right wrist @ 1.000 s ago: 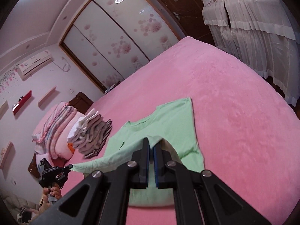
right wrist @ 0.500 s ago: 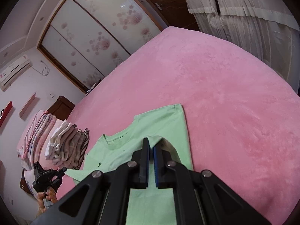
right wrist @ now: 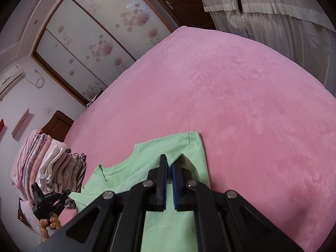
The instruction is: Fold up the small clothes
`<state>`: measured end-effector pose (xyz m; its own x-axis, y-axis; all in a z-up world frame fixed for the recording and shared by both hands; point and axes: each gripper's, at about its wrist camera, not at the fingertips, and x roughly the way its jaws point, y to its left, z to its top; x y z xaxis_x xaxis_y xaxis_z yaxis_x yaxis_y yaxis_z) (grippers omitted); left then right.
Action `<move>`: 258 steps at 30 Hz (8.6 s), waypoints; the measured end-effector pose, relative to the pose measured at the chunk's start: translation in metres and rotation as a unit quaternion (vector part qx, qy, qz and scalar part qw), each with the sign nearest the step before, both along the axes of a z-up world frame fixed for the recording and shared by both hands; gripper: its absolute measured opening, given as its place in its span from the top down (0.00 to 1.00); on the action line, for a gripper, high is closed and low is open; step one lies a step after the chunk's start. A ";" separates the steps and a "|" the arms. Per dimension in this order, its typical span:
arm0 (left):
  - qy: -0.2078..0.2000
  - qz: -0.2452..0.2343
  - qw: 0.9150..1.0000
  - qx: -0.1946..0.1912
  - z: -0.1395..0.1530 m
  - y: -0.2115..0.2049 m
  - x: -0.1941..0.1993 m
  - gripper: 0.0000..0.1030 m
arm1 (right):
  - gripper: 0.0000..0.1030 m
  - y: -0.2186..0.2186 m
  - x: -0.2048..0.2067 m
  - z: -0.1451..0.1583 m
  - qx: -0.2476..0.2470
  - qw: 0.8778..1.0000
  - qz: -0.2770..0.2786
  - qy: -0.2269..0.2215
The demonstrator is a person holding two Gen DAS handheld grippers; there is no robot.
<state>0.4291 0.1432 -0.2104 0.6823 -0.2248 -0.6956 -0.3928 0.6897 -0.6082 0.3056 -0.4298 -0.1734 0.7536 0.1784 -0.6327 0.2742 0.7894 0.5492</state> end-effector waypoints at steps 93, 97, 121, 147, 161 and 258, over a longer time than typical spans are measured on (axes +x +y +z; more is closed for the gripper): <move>-0.005 -0.324 0.903 0.282 -0.030 -0.190 0.048 0.70 | 0.94 0.127 0.120 -0.047 -0.182 0.968 0.141 0.104; -0.004 -0.279 0.918 0.283 -0.028 -0.178 0.065 0.70 | 0.94 0.114 0.132 -0.041 -0.182 0.972 0.114 0.098; 0.015 -0.256 0.934 0.249 -0.021 -0.040 0.046 0.52 | 0.71 -0.011 0.092 -0.015 -0.139 0.982 0.097 0.083; 0.029 -0.190 0.874 0.446 -0.046 -0.087 0.068 0.94 | 0.94 0.020 0.109 -0.042 -0.268 0.955 0.082 0.095; 0.028 -0.201 0.857 0.474 -0.019 -0.086 0.048 0.81 | 0.84 0.019 0.084 -0.009 -0.256 0.957 0.089 0.103; 0.039 -0.140 0.971 0.190 -0.003 -0.041 -0.219 0.12 | 0.67 0.072 -0.179 0.002 -0.267 0.955 0.062 0.111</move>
<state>0.2102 0.1024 -0.2135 0.5735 -0.1104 -0.8118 -0.1929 0.9448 -0.2648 0.1268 -0.3578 -0.1710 0.5841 -0.1348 -0.8004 0.2231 0.9748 -0.0014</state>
